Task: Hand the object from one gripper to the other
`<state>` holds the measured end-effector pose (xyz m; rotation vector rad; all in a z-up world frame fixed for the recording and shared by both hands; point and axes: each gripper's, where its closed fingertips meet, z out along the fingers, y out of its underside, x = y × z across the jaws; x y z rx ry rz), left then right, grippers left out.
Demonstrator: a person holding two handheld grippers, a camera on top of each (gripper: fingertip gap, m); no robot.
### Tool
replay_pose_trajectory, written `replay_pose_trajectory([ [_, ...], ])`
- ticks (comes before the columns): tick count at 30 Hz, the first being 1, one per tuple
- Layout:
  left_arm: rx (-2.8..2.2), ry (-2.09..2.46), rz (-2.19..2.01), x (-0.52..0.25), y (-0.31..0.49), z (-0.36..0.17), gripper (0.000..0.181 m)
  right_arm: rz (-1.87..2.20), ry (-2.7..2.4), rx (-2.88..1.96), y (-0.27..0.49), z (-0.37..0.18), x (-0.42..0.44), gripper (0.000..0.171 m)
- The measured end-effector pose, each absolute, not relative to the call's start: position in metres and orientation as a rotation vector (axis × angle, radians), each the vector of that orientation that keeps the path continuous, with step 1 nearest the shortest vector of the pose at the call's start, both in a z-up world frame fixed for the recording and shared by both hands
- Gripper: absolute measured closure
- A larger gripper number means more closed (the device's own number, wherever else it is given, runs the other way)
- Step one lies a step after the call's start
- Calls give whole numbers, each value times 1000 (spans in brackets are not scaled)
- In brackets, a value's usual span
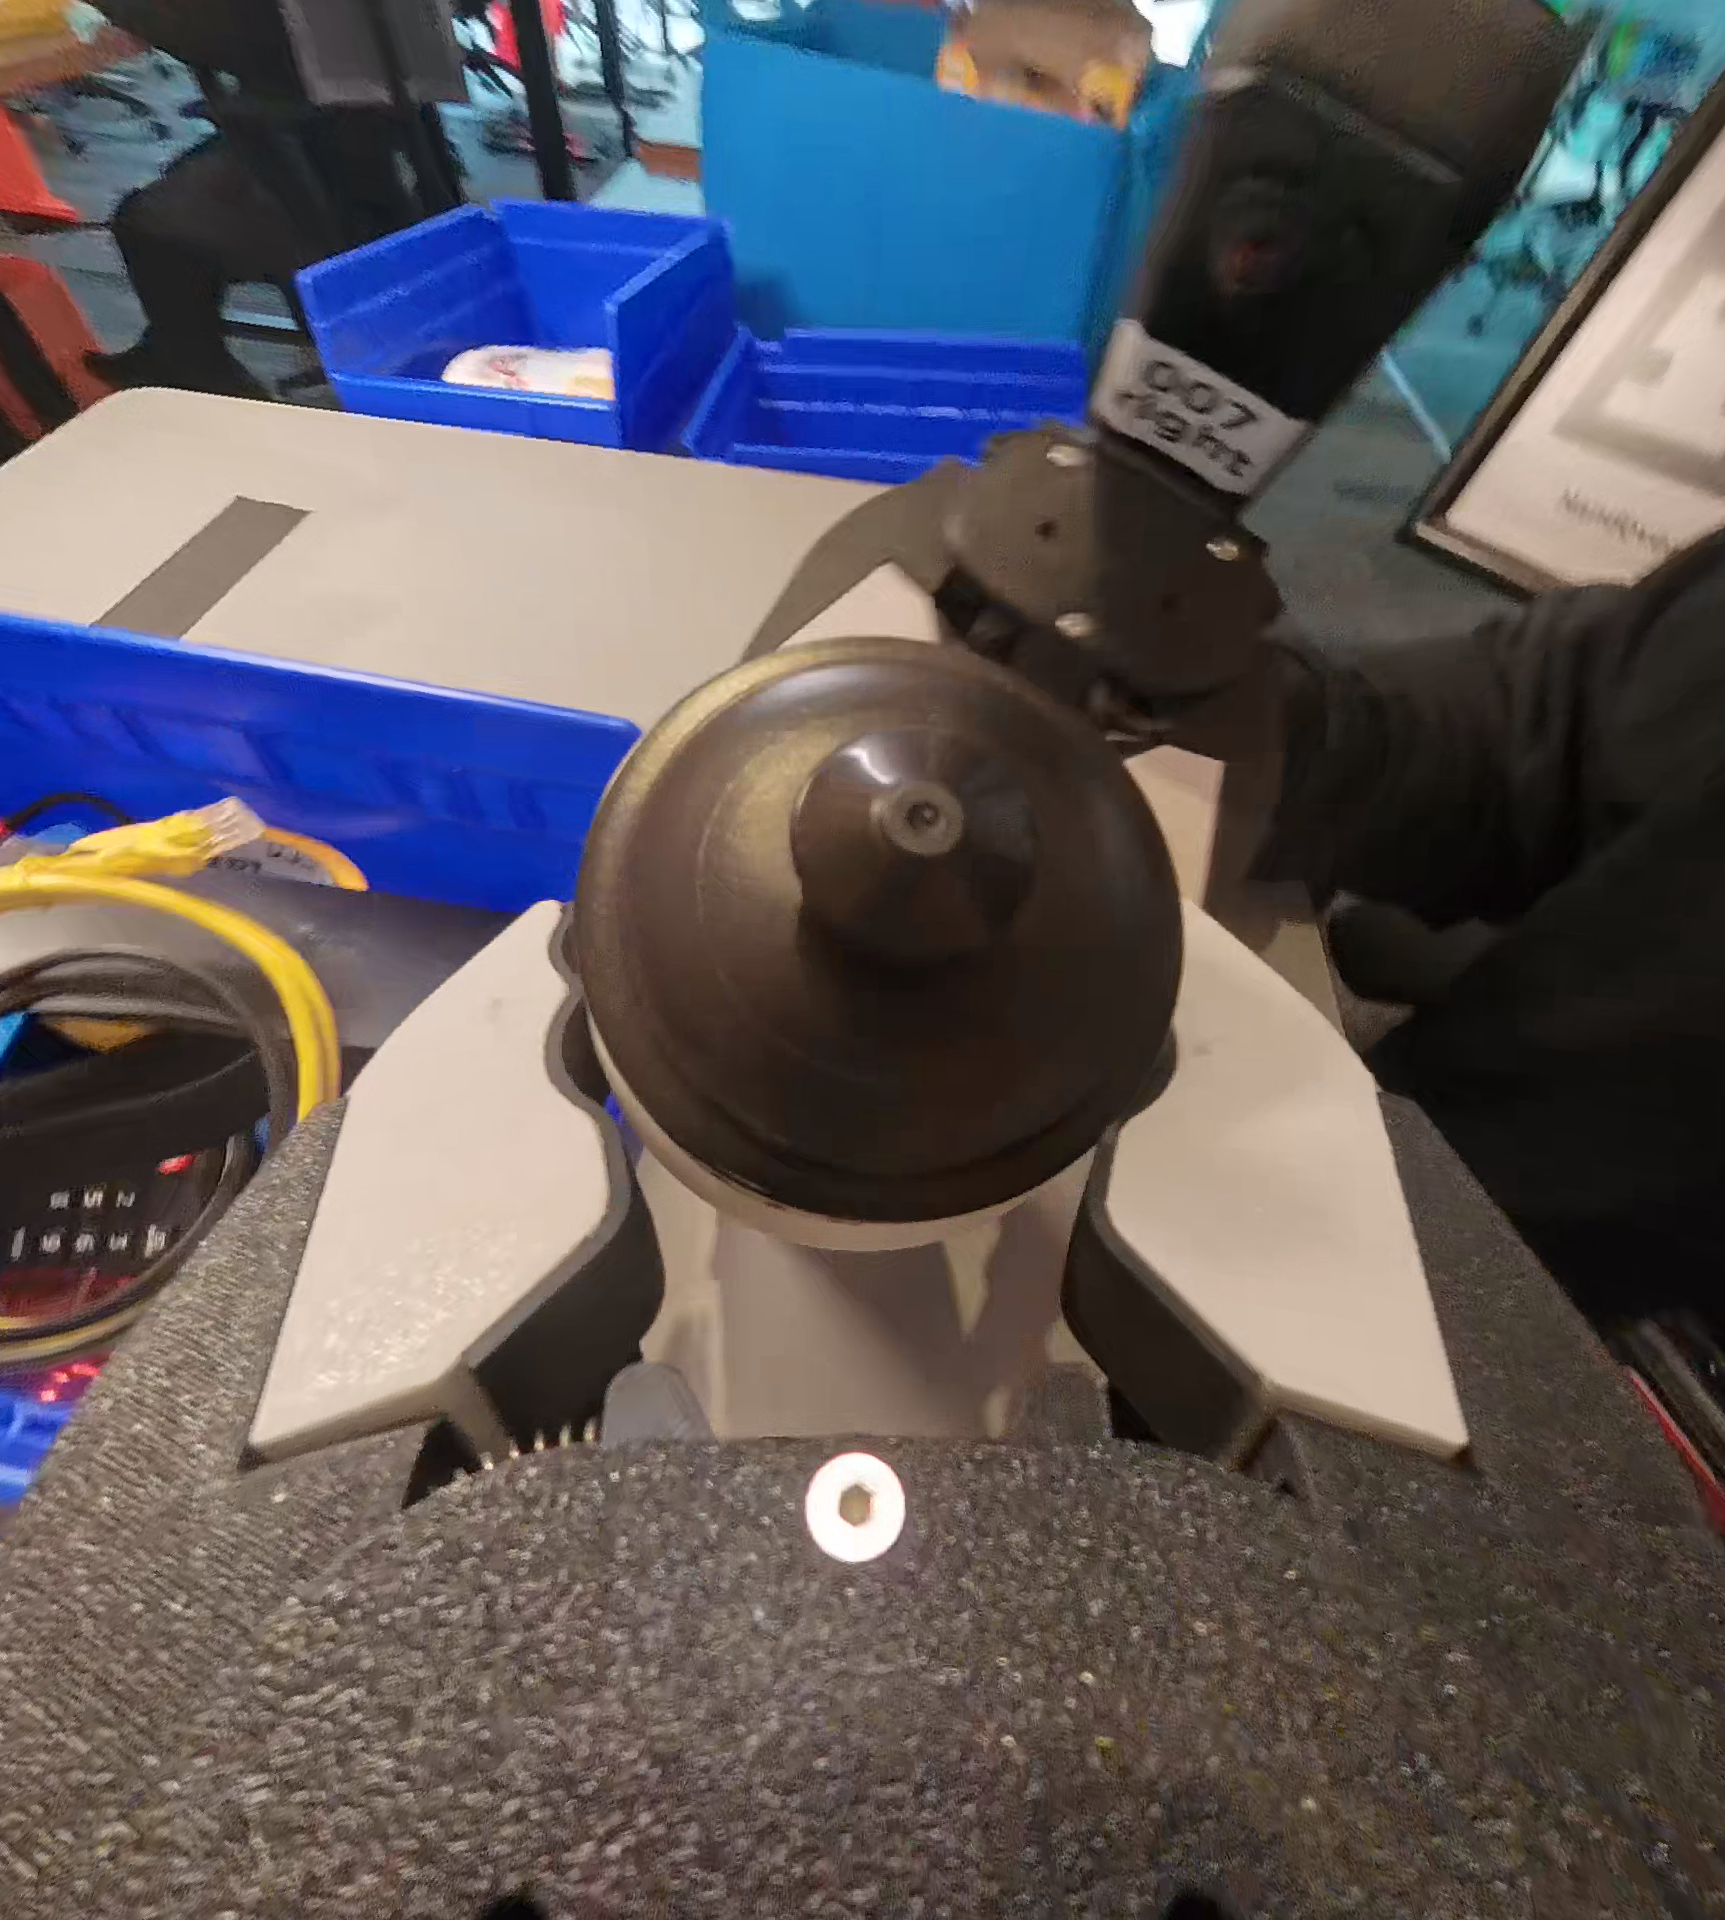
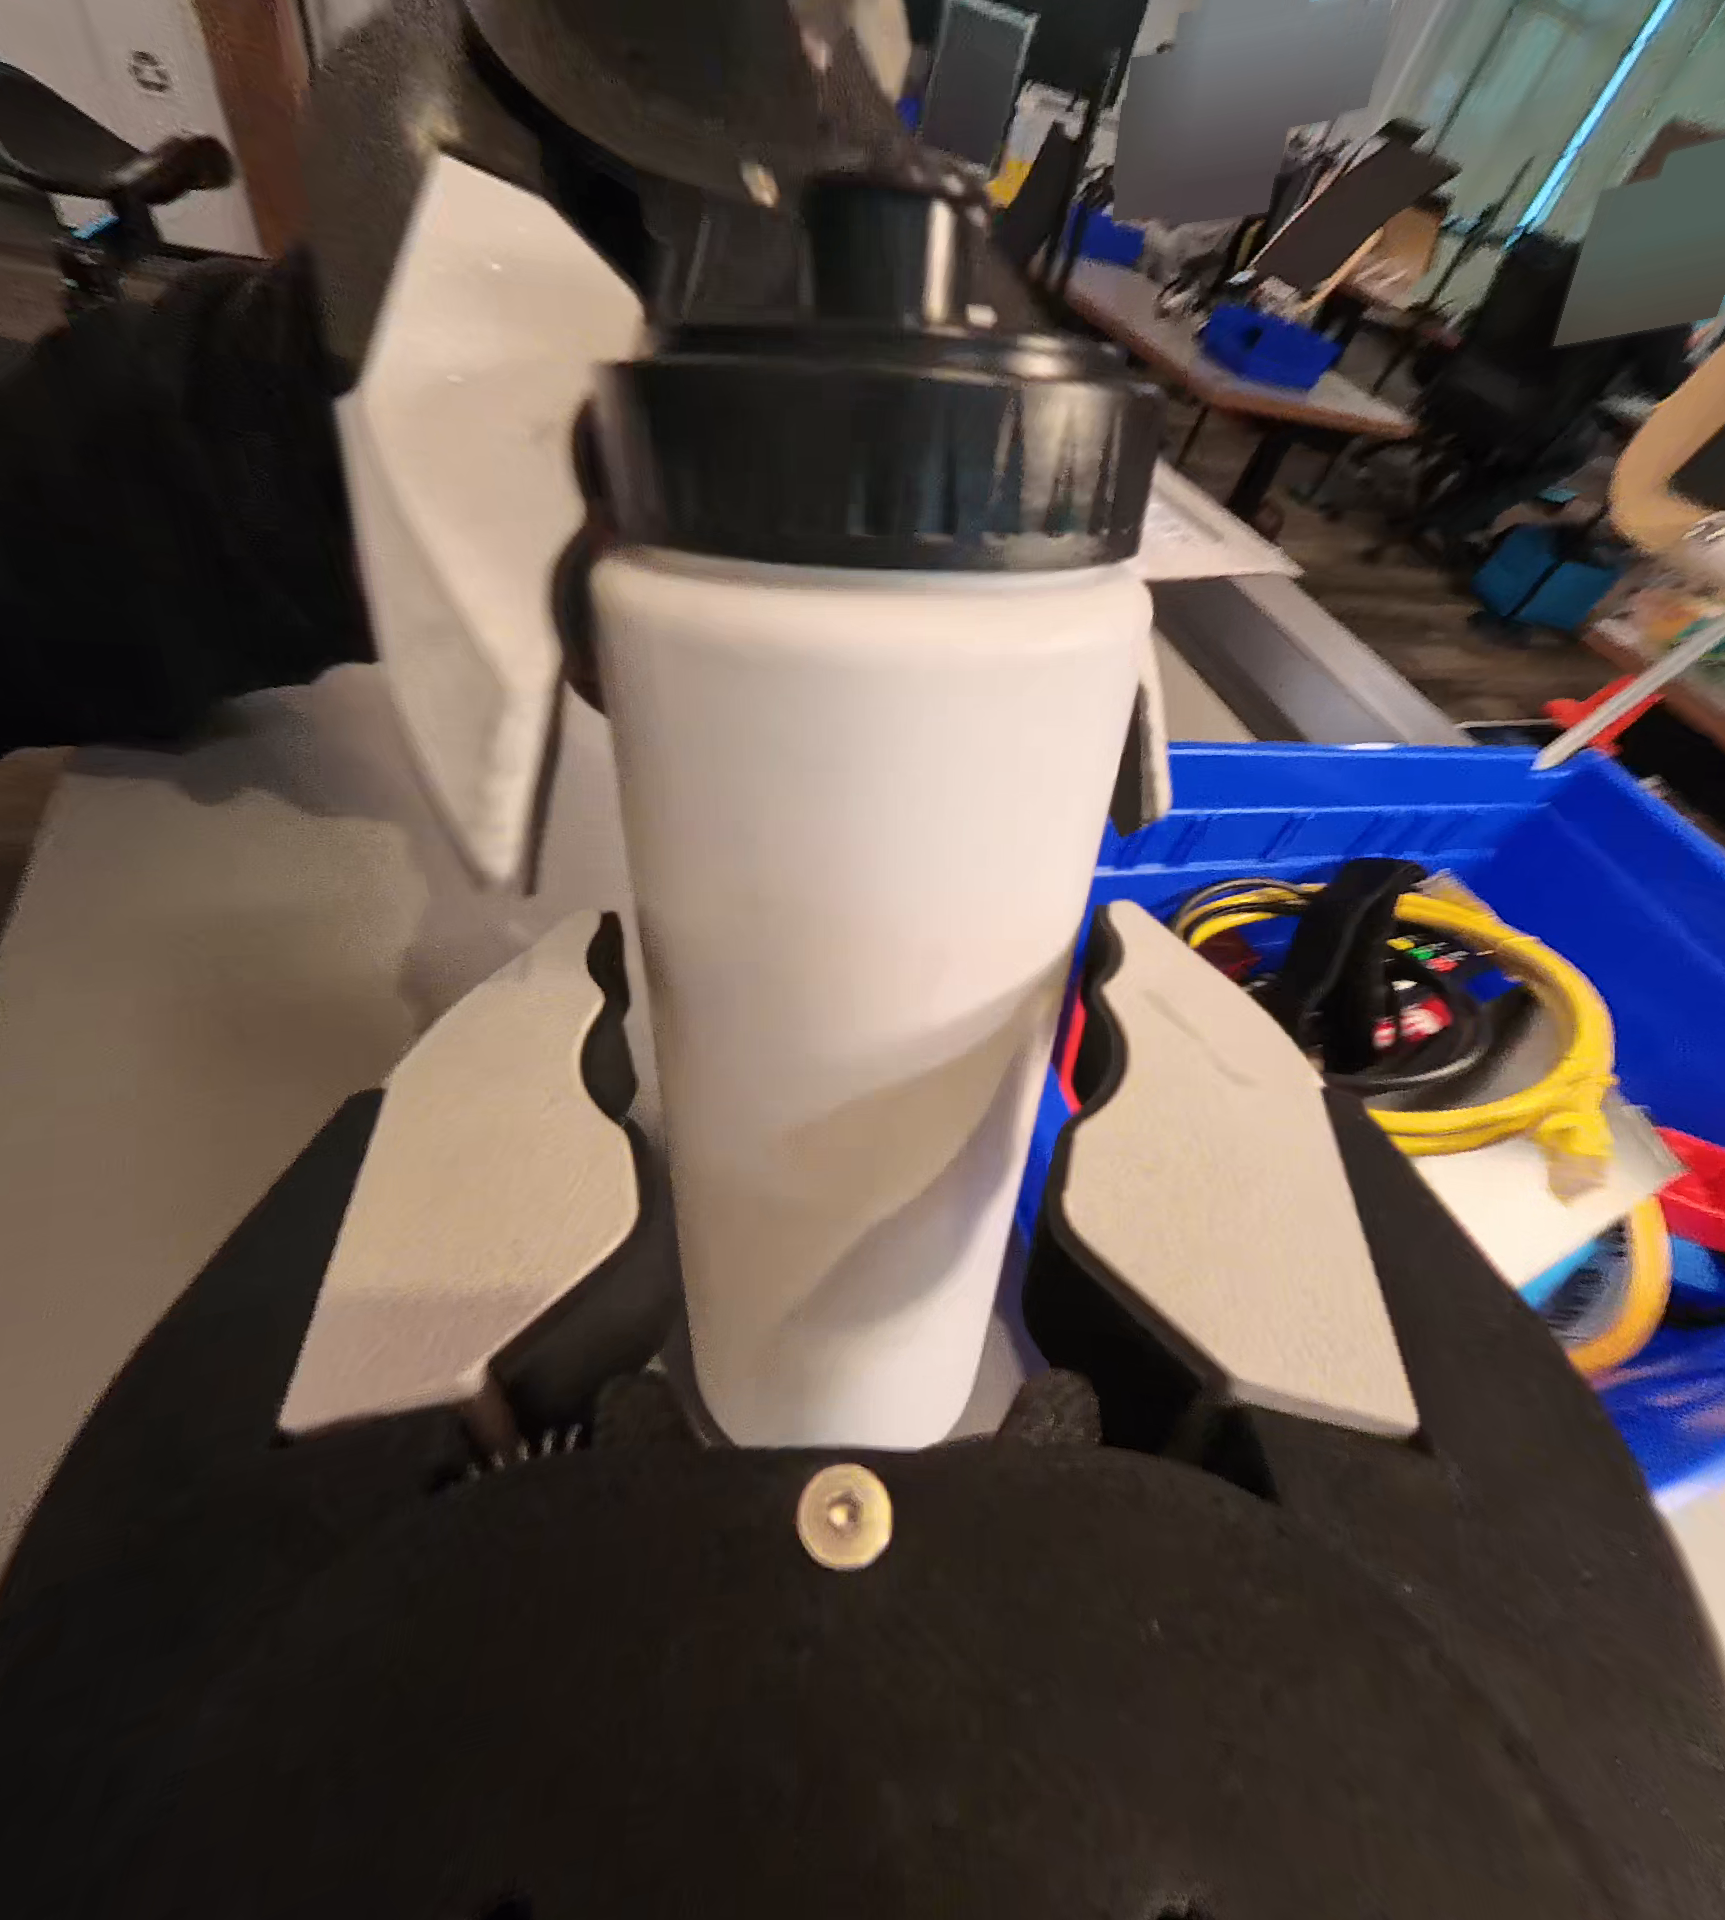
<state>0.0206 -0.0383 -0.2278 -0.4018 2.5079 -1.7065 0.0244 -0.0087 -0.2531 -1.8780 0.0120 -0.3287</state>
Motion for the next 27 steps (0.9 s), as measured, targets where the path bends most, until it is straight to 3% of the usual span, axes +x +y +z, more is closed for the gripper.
replay_pose_trajectory([
  [10, -946, 1642, -2549, 66, 48, -168, 83, -870, 33, -1716, -38, -240, 52, 61],
  [27, -743, 1253, -2809, 40, 62, -125, 85, 13, 258, -1693, 18, -274, -1, 49],
])
